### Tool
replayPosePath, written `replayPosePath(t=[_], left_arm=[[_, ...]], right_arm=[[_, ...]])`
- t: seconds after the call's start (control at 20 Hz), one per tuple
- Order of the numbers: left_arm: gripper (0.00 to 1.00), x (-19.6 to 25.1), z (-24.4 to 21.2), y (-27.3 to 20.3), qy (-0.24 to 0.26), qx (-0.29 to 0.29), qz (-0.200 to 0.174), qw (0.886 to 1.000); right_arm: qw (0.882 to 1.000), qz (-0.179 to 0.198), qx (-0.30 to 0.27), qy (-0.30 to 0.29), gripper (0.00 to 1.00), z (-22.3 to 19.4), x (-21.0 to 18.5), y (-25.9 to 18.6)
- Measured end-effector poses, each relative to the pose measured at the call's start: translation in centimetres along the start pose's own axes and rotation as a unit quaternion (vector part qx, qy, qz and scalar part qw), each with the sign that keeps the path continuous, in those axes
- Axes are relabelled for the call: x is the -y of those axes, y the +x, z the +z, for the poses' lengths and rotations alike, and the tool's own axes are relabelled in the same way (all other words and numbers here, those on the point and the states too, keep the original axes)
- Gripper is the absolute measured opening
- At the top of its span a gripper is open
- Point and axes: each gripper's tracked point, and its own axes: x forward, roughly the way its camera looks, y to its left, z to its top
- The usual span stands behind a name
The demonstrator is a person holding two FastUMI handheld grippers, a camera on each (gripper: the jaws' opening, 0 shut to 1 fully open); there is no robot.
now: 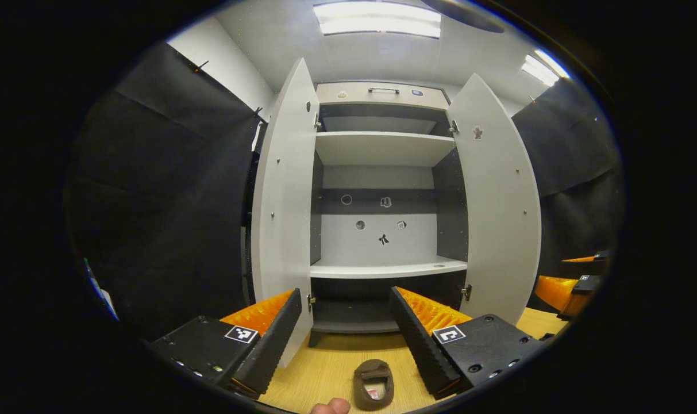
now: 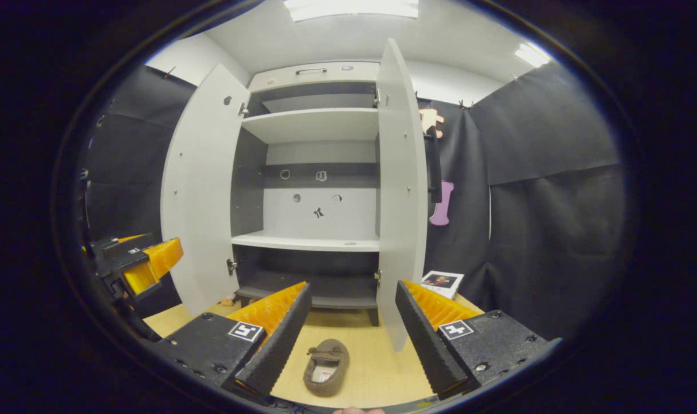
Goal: Grab one shoe with the right hand and put it into the shoe cabinet, grab the other shoe with the left hand and put it into the shoe cabinet; then close the right door with the right hand and the left door with the left hand.
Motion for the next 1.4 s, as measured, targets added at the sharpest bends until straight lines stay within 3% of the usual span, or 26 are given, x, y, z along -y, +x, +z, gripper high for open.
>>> replayPosePath(t=[0.2, 0.25, 0.3, 0.4, 0.7, 0.75, 0.8, 0.9, 1.1, 1.15, 1.2, 1.4], left_arm=[[0.95, -0.2, -0.4, -0.3, 0.011, -0.005, -0.001, 1.0], [0.99, -0.2, -0.4, -0.3, 0.01, -0.004, -0.001, 1.0], [0.95, -0.3, -0.3, -0.4, 0.01, -0.003, 0.001, 1.0], [0.95, -0.6, -0.3, -0.5, 0.012, -0.004, 0.005, 1.0], [0.95, -1.0, -0.2, -1.1, 0.006, -0.003, 0.014, 1.0], [0.99, -1.2, -0.3, -1.2, 0.005, -0.005, 0.016, 1.0], [0.95, -1.4, -0.4, -1.3, 0.004, -0.006, 0.018, 1.0], [0.95, -1.8, -0.7, -1.6, 0.003, -0.01, 0.023, 1.0], [0.95, -2.6, -1.1, -2.1, -0.004, -0.019, 0.033, 0.999], [0.99, -2.8, -1.1, -2.2, -0.01, -0.02, 0.035, 0.999], [0.95, -3.0, -1.2, -2.4, -0.014, -0.021, 0.038, 0.999], [0.95, -4.2, -1.7, -2.6, -0.011, -0.029, 0.052, 0.998]], right_arm=[[1.0, 0.011, -0.006, -0.004, 0.96, -0.2, -0.6, 0.0], [1.0, 0.013, -0.007, -0.006, 0.96, -0.2, -0.7, 0.0], [1.0, 0.015, -0.008, -0.008, 0.99, -0.3, -0.9, 0.1], [1.0, 0.019, -0.016, -0.012, 0.96, -0.8, -1.3, 0.4], [0.996, 0.049, -0.072, -0.012, 0.96, -4.3, -3.3, 3.0], [0.995, 0.051, -0.08, -0.017, 0.96, -5.1, -3.6, 3.6], [0.994, 0.057, -0.09, -0.021, 0.96, -6.0, -4.0, 4.2], [0.991, 0.066, -0.117, -0.027, 0.96, -8.3, -5.0, 5.3], [0.978, 0.092, -0.184, -0.02, 0.96, -13.8, -7.1, 6.8], [0.974, 0.099, -0.203, -0.019, 0.96, -15.5, -7.7, 7.2], [0.969, 0.101, -0.225, -0.018, 0.96, -17.3, -8.0, 7.3], [0.946, 0.108, -0.307, 0.008, 0.91, -23.2, -8.8, 7.1]])
